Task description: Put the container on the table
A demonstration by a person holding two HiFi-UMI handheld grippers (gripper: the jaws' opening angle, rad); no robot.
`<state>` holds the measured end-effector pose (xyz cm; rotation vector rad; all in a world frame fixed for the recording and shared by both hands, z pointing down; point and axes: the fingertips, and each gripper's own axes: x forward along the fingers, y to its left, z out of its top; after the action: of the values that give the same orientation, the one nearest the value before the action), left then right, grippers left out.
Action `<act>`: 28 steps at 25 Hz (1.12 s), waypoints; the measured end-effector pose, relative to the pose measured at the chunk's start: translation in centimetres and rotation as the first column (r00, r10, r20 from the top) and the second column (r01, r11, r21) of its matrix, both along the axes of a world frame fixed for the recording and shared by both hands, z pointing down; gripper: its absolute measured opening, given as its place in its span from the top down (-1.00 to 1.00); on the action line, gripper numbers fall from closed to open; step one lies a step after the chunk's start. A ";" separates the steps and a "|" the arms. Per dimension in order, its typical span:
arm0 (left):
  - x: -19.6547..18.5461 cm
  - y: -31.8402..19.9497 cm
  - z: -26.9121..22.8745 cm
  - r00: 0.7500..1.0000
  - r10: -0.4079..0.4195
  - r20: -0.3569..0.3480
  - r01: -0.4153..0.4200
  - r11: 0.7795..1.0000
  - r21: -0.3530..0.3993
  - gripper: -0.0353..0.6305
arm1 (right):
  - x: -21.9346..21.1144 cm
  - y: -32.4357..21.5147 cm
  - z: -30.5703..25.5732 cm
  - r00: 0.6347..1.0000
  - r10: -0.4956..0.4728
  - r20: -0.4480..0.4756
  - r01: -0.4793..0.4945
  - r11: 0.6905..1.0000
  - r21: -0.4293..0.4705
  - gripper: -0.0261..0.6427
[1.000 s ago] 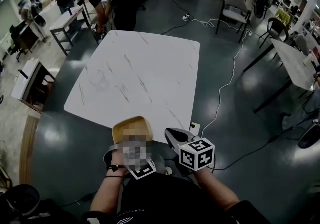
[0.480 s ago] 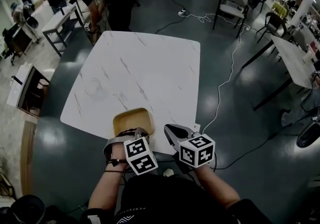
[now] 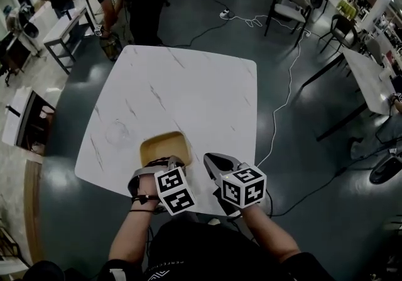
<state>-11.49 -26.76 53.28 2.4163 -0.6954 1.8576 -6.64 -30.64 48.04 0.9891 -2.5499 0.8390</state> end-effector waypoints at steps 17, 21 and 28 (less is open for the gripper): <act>-4.1 -11.6 1.9 0.999 0.041 0.022 -0.042 0.999 0.019 0.84 | -4.5 -11.6 2.3 0.992 0.086 -0.090 -0.087 0.996 -0.005 0.92; -4.8 -14.1 2.1 0.996 0.057 0.064 -0.061 0.997 0.057 0.84 | -5.2 -13.1 2.8 0.989 0.101 -0.106 -0.102 0.995 -0.004 0.92; -6.4 -17.6 2.7 0.990 0.080 0.112 -0.089 0.993 0.071 0.84 | -6.0 -16.5 2.7 0.980 0.118 -0.160 -0.114 0.993 0.037 0.92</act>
<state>-17.85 -44.39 55.94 2.4419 -0.6925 2.0456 -12.65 -47.14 50.72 1.1736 -2.3915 0.7228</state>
